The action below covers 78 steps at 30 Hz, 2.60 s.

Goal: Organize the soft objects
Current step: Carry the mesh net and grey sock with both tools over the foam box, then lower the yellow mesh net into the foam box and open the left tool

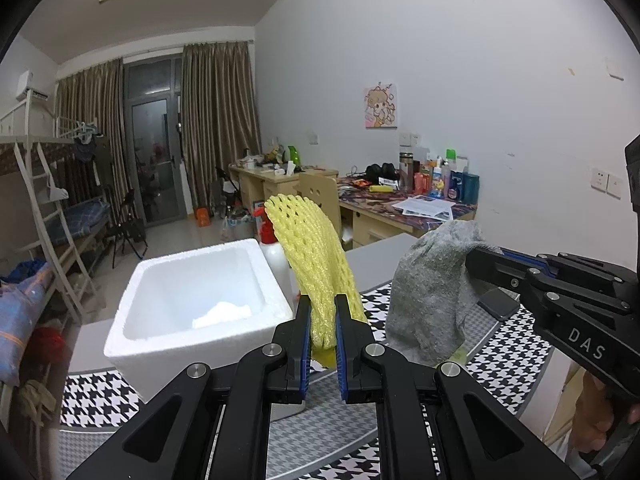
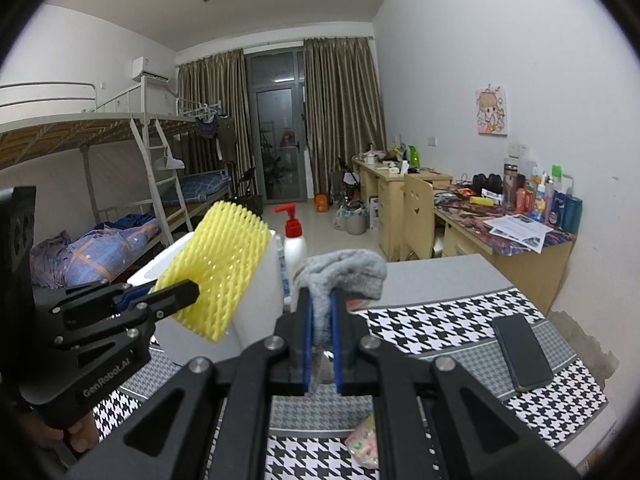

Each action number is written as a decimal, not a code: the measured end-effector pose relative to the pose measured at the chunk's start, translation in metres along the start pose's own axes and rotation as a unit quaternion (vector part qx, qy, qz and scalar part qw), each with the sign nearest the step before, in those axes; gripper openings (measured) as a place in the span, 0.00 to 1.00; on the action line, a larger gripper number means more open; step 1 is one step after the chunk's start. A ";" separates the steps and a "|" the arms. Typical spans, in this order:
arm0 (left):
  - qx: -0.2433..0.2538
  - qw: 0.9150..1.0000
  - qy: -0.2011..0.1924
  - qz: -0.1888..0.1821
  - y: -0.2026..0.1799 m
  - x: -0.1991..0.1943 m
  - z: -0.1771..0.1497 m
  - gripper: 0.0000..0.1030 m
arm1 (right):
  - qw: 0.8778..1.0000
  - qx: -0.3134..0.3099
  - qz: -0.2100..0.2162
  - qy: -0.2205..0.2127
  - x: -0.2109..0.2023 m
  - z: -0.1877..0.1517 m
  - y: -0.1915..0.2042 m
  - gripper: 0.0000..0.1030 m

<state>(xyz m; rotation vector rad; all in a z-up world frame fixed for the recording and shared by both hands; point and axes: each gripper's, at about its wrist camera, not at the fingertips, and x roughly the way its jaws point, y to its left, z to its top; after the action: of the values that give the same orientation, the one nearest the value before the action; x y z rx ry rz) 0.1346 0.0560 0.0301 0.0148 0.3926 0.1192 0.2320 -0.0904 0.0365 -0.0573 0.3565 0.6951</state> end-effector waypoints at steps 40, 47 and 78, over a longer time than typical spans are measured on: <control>-0.038 0.995 -0.022 0.095 0.057 0.016 0.032 0.11 | 0.998 -0.037 0.035 -0.028 0.034 0.056 0.045 0.11; -0.046 0.993 -0.018 0.110 0.059 0.020 0.032 0.11 | 0.998 -0.037 0.046 -0.030 0.041 0.066 0.052 0.11; -0.077 0.986 0.004 0.149 0.103 0.034 0.023 0.94 | 0.996 -0.062 0.061 -0.021 0.069 0.083 0.085 0.11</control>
<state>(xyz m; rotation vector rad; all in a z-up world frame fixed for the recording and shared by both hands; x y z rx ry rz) 0.1625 0.1628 0.0424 -0.0804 0.3856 0.4457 0.2518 0.0320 0.0963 -0.1387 0.2775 0.8386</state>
